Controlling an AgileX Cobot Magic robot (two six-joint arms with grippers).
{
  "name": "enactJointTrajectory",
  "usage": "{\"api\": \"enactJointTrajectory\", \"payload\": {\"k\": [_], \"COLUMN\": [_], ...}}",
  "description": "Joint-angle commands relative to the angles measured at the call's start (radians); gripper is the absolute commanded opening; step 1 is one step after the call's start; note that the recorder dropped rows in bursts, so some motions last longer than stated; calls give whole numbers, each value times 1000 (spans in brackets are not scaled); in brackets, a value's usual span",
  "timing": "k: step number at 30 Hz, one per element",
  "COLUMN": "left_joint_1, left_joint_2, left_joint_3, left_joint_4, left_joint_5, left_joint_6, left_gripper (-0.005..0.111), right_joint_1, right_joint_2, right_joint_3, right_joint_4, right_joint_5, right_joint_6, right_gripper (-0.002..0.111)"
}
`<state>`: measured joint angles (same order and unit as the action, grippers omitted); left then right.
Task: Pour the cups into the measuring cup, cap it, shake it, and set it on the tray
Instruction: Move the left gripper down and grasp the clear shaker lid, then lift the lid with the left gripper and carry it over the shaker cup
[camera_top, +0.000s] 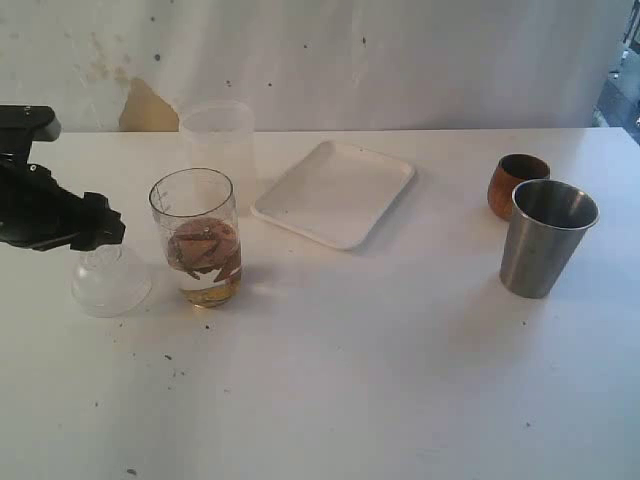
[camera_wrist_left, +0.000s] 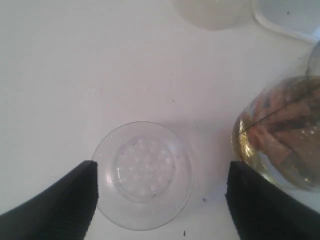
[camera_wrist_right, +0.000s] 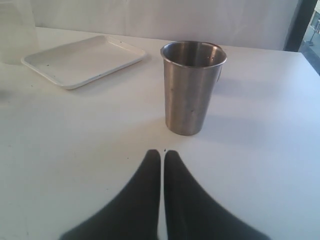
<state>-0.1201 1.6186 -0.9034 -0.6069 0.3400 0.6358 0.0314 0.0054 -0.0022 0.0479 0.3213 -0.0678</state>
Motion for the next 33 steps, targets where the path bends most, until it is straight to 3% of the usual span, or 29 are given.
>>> {"api": "enactJointTrajectory", "payload": {"k": [1,6,11,17,19,21,24,33], "left_joint_1": [-5,-5,-5,-5,-5,-5,-5,-5], "left_joint_2": [48,87,111,136,136,136,136,-53], "left_joint_3": [-5,-5,-5,-5,-5,-5,-5,-5], "left_joint_4": [-9,-9,-9,-9,-9,-9,-13,-4], "left_joint_5": [-25,-52,-80,-90,-98,-86,-45,-2], "left_joint_6": [20,53,53,53,53,53,53,11], "left_gripper": [69,67,53,64,55,26,0,0], "right_joint_1": [-3,-3,-3,-3,-3,-3,-3,-3], "right_joint_2": [-5,-5,-5,-5,-5,-5,-5,-5], "right_joint_3": [2,2,2,2,2,2,2,2], "right_joint_4": [2,2,2,2,2,2,2,2], "right_joint_5": [-7,-7,-7,-7,-7,-7,-7,-7], "right_joint_6": [4,4,4,4,4,4,4,17], "right_gripper": [3,3,3,3,3,3,3,3]}}
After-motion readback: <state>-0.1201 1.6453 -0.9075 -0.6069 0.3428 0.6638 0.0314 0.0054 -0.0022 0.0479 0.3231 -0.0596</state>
